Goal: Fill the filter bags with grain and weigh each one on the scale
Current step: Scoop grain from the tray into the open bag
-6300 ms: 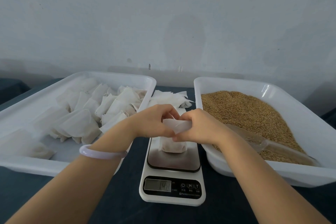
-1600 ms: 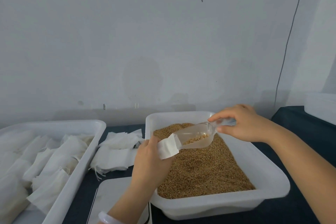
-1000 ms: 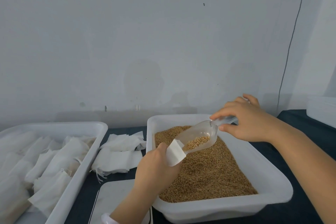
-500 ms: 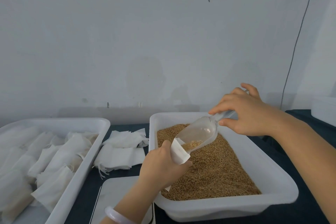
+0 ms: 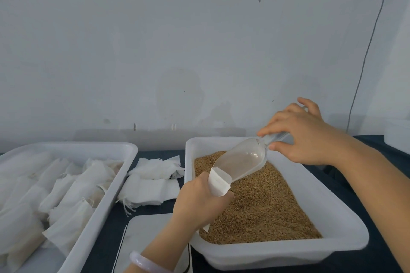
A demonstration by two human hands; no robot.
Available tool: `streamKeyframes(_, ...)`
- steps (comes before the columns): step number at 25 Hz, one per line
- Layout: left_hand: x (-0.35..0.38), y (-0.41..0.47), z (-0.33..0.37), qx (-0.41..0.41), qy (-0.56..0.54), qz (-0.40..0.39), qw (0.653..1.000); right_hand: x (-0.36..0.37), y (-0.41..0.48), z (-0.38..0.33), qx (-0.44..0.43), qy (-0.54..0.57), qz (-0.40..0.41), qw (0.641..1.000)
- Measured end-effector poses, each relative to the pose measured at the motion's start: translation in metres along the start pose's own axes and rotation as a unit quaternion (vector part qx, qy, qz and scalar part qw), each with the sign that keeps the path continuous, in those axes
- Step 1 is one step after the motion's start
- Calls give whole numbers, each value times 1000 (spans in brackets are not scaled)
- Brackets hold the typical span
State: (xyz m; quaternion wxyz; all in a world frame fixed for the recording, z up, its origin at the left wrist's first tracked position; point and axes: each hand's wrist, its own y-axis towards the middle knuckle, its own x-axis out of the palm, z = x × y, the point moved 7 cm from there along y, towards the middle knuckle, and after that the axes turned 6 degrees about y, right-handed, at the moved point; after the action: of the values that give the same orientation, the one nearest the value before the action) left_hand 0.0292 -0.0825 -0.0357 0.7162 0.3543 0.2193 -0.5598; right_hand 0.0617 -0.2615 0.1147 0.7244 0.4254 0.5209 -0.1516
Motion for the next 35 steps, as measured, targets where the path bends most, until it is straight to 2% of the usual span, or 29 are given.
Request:
streamKeyframes(3,-2,0,-1,-5,-28,12,1000,7,-2,25,65,18,7,998)
streamKeyframes(6,-6,-1,-6,-27,-58,31,997,42,-22,52,150,-22,-75,986)
streamKeyframes(8,-6,-1,-7,-31,-60,34,997,78,-40,52,142,-38,-136,980)
streamKeyframes(10,-6,0,-6,-29,-57,37,997,107,-53,46,123,-30,-158,979)
streamKeyframes(14,-6,-1,-6,-23,-53,40,998,135,-56,37,110,3,-153,982)
streamKeyframes(19,-6,-2,-5,-21,-54,41,997,135,-65,53,178,65,-137,972)
streamKeyframes(23,-4,-1,-3,-9,-19,27,999,110,-69,64,196,139,-120,963)
streamKeyframes(29,0,-1,0,2,51,16,999,49,-50,57,171,283,-55,942)
streamKeyframes(31,0,-1,0,0,60,15,998,32,-42,48,137,257,-45,955)
streamKeyframes(35,1,-1,2,10,78,10,997,16,-29,27,77,127,-34,988)
